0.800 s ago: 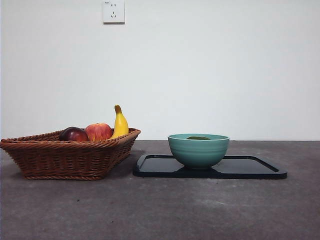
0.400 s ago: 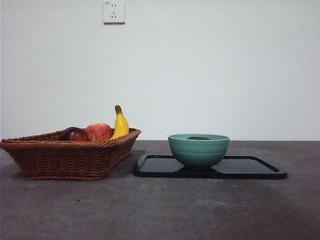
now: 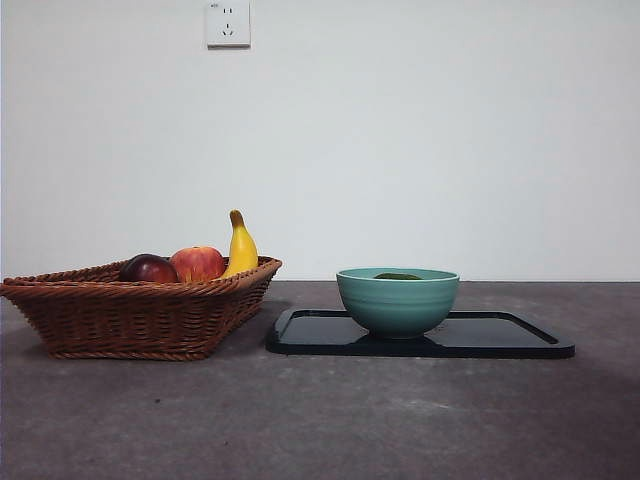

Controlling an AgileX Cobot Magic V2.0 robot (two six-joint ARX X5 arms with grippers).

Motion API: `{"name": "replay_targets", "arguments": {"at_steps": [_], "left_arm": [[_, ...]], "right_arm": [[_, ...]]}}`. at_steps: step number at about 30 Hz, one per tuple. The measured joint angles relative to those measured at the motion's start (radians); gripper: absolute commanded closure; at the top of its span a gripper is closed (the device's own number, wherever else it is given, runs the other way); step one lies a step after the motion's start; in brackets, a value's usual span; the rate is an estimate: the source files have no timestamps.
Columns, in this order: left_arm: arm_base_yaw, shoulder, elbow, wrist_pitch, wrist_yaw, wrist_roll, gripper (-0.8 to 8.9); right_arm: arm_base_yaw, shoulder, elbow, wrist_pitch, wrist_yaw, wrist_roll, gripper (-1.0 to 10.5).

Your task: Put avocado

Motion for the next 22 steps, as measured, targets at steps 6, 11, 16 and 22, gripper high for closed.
{"name": "replay_targets", "arguments": {"at_steps": [6, 11, 16, 22], "left_arm": [[0.000, 0.000, 0.000, 0.000, 0.000, 0.000, 8.05], [0.000, 0.000, 0.000, 0.000, 0.000, 0.000, 8.05], [0.000, 0.000, 0.000, 0.000, 0.000, 0.000, 8.05], [0.000, 0.000, 0.000, 0.000, 0.000, 0.000, 8.05]], "right_arm": [[0.000, 0.000, -0.048, -0.003, 0.001, 0.003, 9.4], [0.000, 0.000, -0.062, -0.008, 0.004, 0.021, 9.4], [0.000, 0.000, -0.063, -0.001, 0.002, 0.035, 9.4], [0.000, 0.000, -0.064, 0.000, 0.001, 0.035, 9.4]]}}
